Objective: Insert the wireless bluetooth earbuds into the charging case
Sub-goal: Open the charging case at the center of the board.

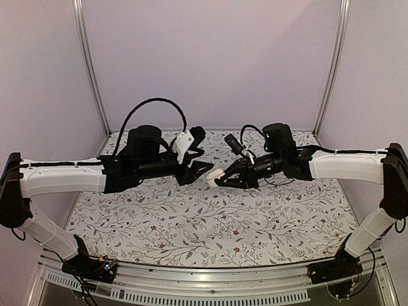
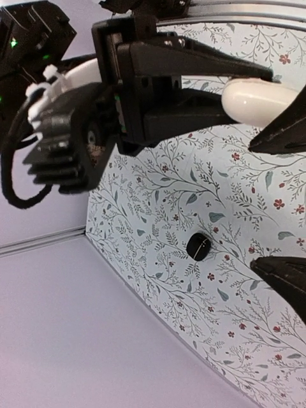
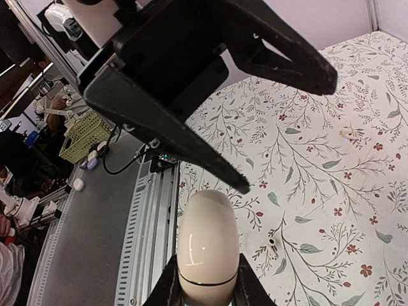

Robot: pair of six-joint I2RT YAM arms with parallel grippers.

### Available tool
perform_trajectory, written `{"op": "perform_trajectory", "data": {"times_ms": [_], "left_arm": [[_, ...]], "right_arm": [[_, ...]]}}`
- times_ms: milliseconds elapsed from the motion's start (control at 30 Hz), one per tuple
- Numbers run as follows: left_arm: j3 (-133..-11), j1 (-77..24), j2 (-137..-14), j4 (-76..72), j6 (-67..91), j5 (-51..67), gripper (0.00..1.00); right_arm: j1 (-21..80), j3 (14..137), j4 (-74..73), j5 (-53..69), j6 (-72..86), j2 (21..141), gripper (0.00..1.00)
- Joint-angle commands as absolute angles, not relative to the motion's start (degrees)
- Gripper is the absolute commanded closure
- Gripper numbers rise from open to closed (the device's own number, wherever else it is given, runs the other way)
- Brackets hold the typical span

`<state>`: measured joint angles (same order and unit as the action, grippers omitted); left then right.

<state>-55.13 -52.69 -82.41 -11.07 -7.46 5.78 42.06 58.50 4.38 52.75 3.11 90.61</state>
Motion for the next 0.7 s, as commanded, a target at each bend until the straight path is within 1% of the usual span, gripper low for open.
{"op": "perform_trajectory", "data": {"times_ms": [0, 133, 267, 400, 667], "left_arm": [[-56.2, -50.5, -83.2, -9.0, -6.8, 2.8, 0.46], [-55.3, -50.1, -81.6, -9.0, -7.5, 5.4, 0.47], [-51.2, -50.2, -77.4, -12.1, -8.3, 13.3, 0.45], [-51.3, -50.4, -77.0, -10.0, -8.7, 20.8, 0.42], [-55.2, -51.1, -82.0, -5.9, -8.1, 22.1, 0.44]], "right_arm": [[43.3, 58.1, 5.7, 55.3, 1.2, 89.2, 1.00], [43.3, 58.1, 5.2, 53.9, 1.3, 89.3, 1.00], [43.2, 58.3, 4.7, 52.2, 1.3, 89.9, 1.00], [43.2, 58.6, 4.4, 52.0, 1.1, 90.0, 1.00], [43.3, 59.2, 3.7, 52.6, 0.6, 89.6, 1.00]]}}
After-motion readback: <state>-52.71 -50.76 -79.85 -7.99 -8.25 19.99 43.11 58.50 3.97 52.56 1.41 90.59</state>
